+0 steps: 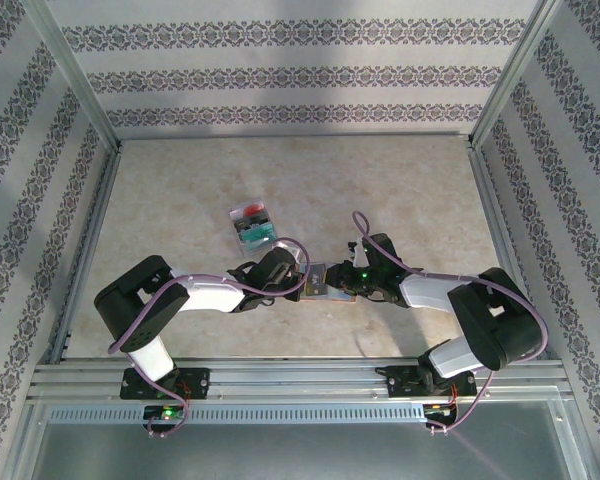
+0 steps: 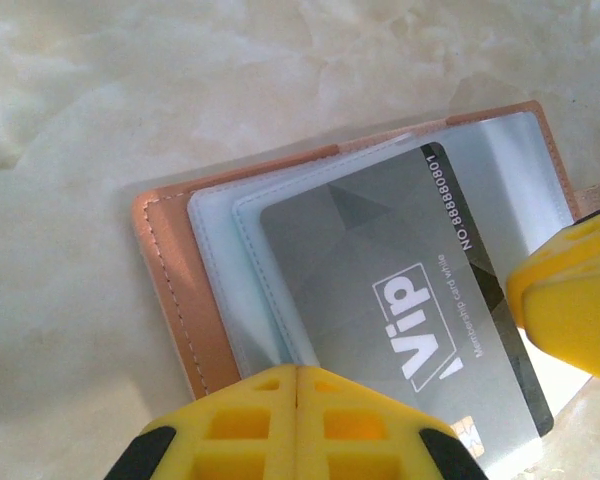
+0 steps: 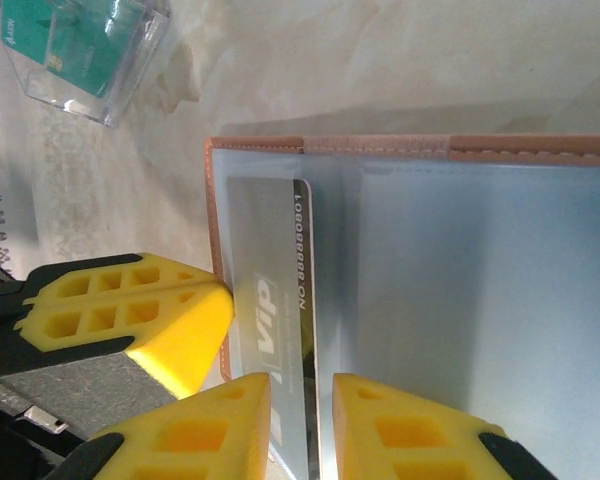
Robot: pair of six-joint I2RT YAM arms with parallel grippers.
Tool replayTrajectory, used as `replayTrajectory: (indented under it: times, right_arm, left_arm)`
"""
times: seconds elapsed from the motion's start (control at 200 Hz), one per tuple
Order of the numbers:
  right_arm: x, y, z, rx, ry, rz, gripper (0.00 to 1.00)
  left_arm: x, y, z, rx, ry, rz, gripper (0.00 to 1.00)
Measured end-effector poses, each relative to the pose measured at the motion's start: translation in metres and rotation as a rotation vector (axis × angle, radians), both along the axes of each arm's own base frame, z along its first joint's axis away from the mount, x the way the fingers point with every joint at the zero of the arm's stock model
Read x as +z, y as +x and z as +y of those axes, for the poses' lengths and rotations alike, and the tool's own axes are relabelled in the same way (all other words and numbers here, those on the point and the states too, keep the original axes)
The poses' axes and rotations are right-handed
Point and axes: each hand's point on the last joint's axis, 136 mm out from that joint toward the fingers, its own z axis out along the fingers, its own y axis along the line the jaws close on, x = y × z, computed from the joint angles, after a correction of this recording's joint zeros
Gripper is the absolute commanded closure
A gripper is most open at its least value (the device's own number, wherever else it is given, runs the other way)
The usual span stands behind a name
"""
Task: Take the credit cards out of the card holder
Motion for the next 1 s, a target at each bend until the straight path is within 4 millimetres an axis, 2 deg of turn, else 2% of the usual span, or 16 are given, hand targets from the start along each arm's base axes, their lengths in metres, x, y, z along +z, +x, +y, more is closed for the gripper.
replayTrajectory:
  times: [0.085,0.215,0.455,0.585,0.7,0.999]
  right_arm:
    - [-0.0025,0.0001,0.0002,0.000,-0.001,0.006,0.76]
    - [-0.0042,0.0002,0.0019,0.004,0.006,0.011,0.83]
    - [-0.0021,0.0015,0.0041,0.002,0.022,0.011,0.87]
    - [-0.0011,0.0015,0.0042,0.002,0.025,0.010,0.93]
    - [0.0027,0.0015,0.0044,0.003,0.032,0.000,0.94]
    - [0.0001,-0.0001,-0.0012,-0.010,0.031,0.003,0.94]
  left_arm:
    - [0.0002,0.0003,-0.0004,0.000,0.000,0.000,0.94]
    - [0.0000,0.0006,-0.0008,0.000,0.000,0.000,0.94]
    - [-0.0002,0.0006,-0.0006,0.000,0.001,0.001,0.94]
    - [-0.0004,0.0005,-0.0003,0.001,0.002,0.001,0.94]
    - [-0.0006,0.0007,0.0000,0.002,0.004,0.001,0.97]
    - [-0.0006,0.0008,0.0001,0.003,0.004,0.001,0.98]
